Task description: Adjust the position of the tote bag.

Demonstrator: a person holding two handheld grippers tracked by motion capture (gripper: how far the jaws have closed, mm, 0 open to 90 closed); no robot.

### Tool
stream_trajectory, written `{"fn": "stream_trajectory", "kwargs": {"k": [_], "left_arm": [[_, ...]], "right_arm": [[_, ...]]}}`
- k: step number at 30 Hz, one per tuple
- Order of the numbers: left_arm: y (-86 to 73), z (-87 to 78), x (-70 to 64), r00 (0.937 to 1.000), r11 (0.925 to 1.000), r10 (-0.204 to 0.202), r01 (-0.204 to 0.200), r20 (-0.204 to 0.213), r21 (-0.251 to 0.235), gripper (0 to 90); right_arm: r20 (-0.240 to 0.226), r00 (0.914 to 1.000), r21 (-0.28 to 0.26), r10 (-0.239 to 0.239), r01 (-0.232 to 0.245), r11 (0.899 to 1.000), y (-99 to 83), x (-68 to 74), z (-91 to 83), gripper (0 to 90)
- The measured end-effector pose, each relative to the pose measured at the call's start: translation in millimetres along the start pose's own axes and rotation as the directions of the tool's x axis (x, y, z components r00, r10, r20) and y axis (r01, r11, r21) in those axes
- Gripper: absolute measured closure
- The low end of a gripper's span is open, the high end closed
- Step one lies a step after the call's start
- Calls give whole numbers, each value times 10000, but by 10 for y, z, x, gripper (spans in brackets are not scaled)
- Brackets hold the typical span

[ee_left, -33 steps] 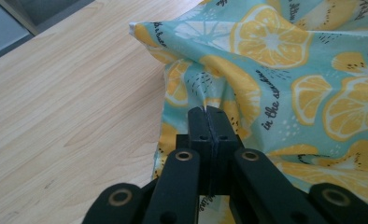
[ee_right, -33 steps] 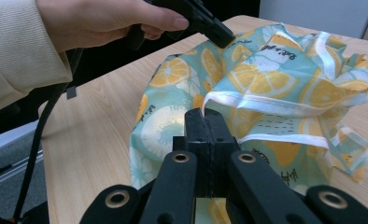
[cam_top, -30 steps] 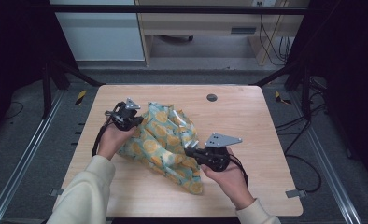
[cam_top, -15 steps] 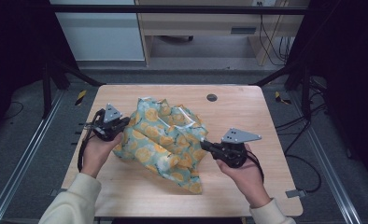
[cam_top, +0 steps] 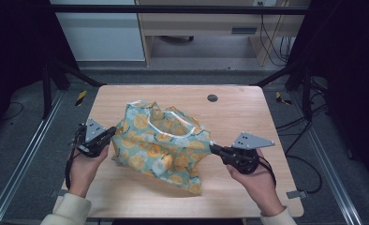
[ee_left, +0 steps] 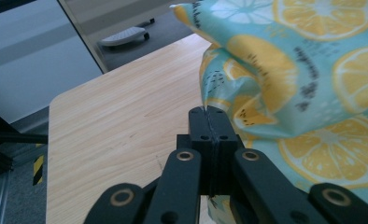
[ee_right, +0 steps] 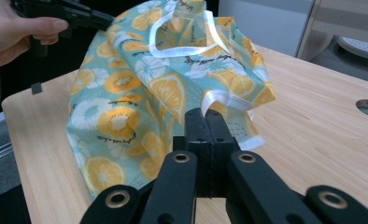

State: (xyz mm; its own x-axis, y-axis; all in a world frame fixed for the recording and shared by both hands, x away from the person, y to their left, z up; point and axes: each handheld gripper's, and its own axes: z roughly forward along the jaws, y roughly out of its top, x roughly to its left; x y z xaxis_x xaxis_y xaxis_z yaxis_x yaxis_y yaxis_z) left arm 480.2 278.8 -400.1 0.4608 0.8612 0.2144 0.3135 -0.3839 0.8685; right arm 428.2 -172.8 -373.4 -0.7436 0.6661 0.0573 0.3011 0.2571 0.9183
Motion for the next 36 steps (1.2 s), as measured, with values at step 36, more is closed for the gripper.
{"fn": "stream_trajectory", "kwargs": {"k": [36], "left_arm": [[-447,-390,-97,9982,9969,-566,577,219,-534,900]], "right_arm": [[-366,9986,156,377,-372,9992,-390,114,-139,900]]}}
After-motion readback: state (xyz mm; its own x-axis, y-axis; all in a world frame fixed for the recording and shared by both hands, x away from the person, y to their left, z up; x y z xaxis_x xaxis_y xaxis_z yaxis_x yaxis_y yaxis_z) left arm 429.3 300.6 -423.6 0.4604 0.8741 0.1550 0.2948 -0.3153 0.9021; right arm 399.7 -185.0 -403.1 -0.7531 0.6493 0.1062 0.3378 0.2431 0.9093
